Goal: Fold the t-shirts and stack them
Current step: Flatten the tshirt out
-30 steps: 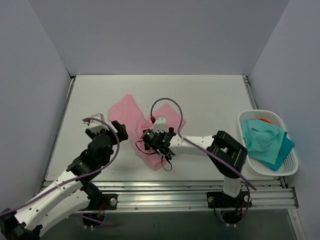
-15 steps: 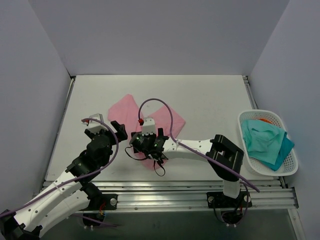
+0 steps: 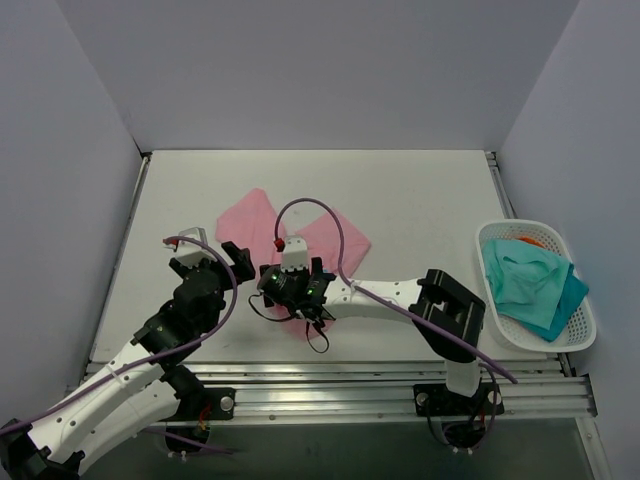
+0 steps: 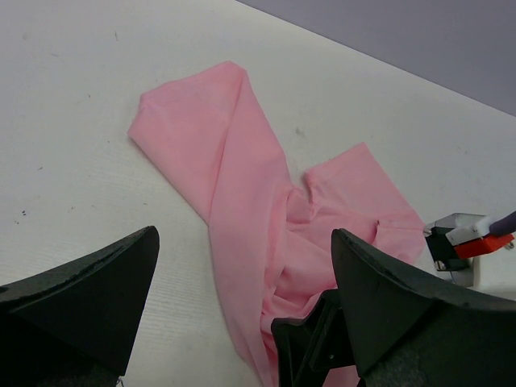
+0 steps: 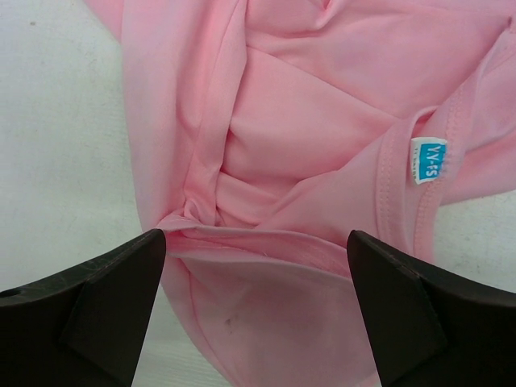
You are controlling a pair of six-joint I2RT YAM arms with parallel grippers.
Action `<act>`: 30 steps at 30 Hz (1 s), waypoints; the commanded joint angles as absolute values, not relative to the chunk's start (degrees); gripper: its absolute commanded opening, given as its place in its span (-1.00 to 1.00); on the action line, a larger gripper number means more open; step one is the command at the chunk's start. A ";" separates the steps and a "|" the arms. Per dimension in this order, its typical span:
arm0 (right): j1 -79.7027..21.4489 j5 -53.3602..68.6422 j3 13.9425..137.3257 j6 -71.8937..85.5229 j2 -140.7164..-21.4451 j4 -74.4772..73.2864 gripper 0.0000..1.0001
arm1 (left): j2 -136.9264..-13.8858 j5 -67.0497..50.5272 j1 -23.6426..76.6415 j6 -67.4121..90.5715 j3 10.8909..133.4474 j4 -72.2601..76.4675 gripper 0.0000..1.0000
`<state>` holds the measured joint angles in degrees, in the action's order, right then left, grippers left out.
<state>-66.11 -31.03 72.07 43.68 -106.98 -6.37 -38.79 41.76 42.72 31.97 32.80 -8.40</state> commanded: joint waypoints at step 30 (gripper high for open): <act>-68.47 -31.37 69.26 46.41 -108.55 -5.00 -1.00 | -40.78 42.89 43.07 31.55 33.84 -7.65 0.94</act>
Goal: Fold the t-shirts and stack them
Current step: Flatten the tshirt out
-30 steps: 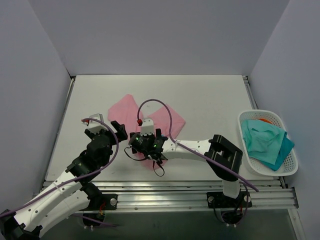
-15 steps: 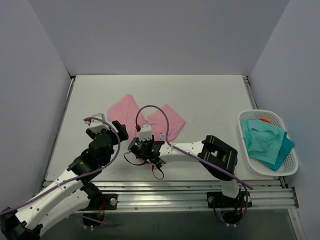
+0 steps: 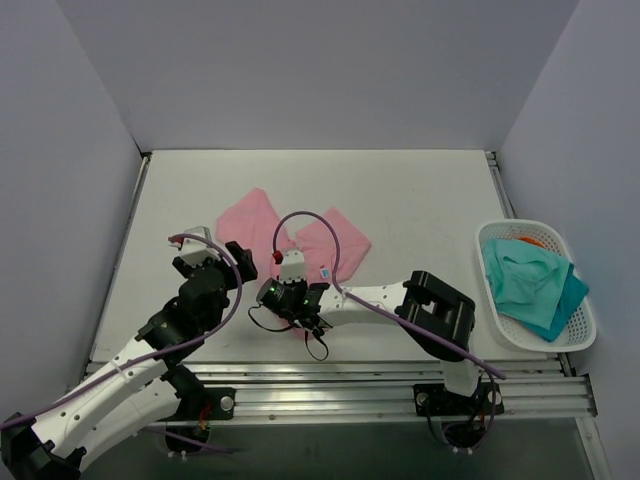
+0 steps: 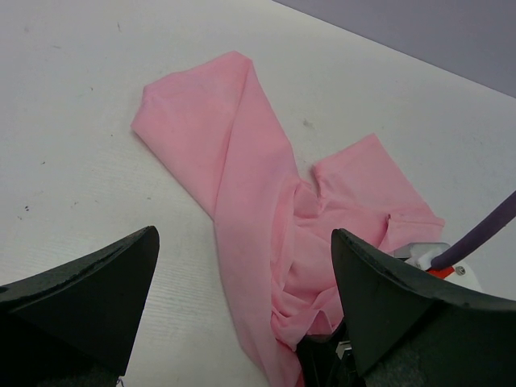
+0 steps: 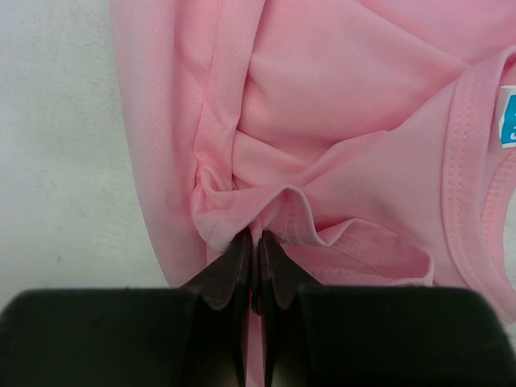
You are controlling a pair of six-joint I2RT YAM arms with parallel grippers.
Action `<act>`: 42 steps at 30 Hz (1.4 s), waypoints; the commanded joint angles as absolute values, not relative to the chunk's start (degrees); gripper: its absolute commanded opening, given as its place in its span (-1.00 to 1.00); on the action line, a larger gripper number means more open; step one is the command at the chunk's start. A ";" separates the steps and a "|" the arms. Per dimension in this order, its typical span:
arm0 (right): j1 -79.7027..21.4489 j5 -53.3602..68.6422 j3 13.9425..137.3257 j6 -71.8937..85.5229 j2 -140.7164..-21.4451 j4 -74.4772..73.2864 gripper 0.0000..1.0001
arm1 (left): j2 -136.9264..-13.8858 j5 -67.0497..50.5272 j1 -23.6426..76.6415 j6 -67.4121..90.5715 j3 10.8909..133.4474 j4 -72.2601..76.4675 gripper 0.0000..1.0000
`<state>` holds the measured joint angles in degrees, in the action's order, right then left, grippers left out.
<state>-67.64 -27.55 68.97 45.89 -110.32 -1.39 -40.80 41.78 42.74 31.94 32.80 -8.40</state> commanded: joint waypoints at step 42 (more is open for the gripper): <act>-75.94 -43.50 59.85 56.07 -90.44 -20.92 -1.00 | -125.69 3.34 16.00 26.63 94.84 -11.52 0.93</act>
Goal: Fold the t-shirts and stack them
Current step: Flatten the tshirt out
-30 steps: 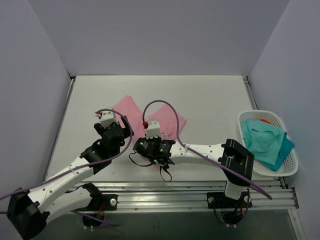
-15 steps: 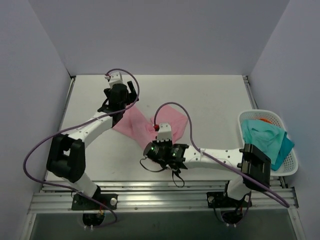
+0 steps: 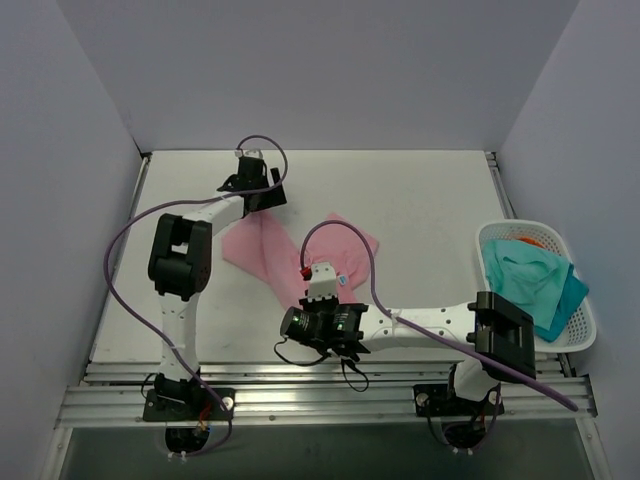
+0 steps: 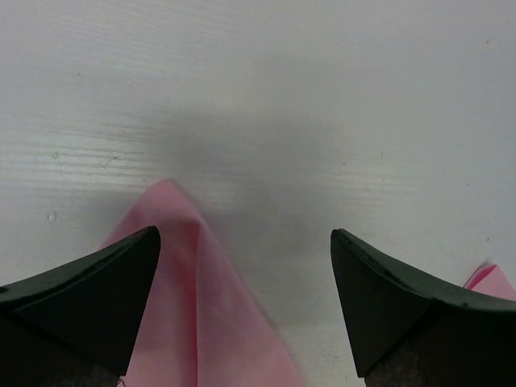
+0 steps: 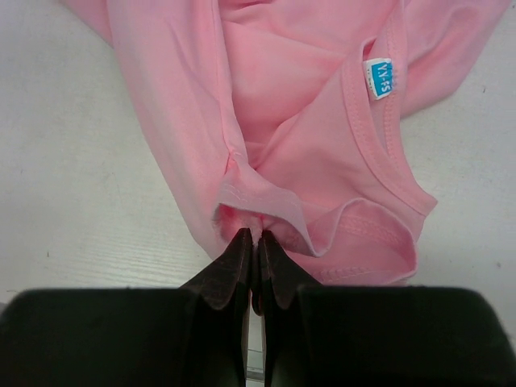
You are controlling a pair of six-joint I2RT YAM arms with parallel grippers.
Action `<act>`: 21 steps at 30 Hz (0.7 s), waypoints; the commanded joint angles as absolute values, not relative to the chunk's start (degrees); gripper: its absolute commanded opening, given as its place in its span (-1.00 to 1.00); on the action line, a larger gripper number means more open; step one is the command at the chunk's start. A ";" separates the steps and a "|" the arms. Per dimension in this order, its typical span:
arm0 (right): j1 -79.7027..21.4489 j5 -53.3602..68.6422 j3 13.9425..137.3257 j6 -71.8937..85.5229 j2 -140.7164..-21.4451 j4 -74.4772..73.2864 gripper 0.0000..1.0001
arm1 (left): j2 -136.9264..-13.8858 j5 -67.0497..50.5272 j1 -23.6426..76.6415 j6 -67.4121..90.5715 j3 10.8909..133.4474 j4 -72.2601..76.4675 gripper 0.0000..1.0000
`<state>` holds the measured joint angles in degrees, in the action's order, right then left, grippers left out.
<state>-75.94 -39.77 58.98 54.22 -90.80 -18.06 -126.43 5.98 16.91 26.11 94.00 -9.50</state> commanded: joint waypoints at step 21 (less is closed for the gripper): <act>-74.01 -45.61 58.45 57.31 -89.39 -22.41 -1.00 | -125.53 1.49 15.38 26.19 92.64 -11.43 -0.95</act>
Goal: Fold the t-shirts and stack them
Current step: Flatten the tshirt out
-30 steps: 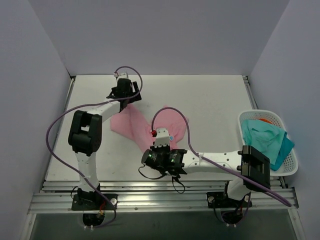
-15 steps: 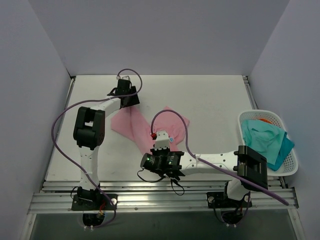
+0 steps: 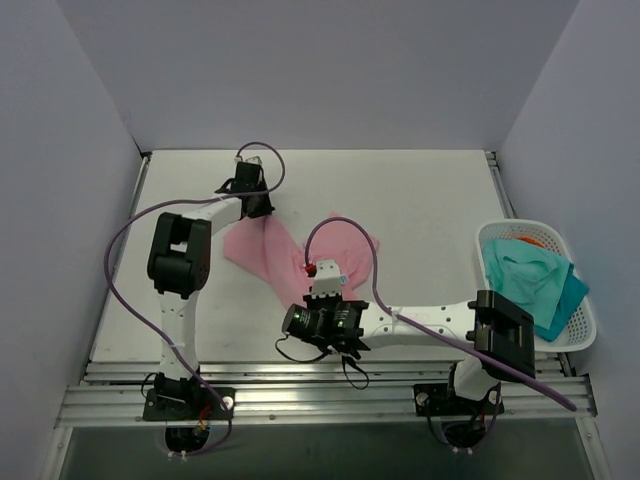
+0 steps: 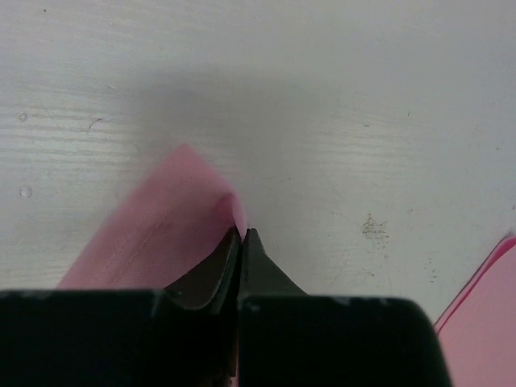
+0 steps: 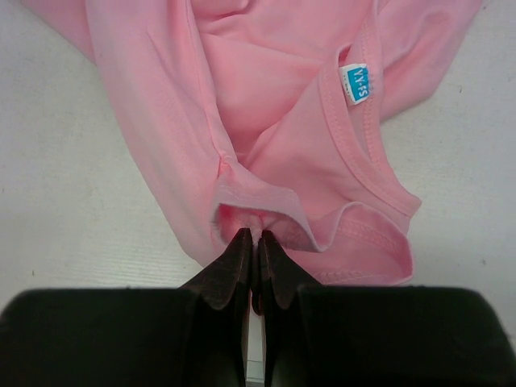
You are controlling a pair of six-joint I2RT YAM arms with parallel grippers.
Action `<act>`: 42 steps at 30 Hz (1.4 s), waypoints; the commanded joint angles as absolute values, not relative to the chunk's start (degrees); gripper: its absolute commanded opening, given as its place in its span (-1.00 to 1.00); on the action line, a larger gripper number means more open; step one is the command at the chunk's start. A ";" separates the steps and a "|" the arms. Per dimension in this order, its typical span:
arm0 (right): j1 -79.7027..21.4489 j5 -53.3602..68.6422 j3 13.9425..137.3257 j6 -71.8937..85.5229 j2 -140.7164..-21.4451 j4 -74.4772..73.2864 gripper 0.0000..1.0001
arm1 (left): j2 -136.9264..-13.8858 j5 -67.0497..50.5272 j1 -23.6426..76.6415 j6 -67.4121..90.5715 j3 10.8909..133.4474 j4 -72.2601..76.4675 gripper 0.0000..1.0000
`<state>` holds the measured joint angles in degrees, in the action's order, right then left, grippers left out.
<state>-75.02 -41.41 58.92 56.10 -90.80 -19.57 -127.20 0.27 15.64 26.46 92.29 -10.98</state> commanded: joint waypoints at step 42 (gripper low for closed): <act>-64.42 -53.52 54.23 59.24 -67.50 -36.57 -1.00 | -45.96 29.72 33.31 46.33 30.15 -9.53 0.88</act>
<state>-63.92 -50.19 54.89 56.84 -69.52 -34.00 -43.92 32.97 33.08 48.21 28.32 -18.59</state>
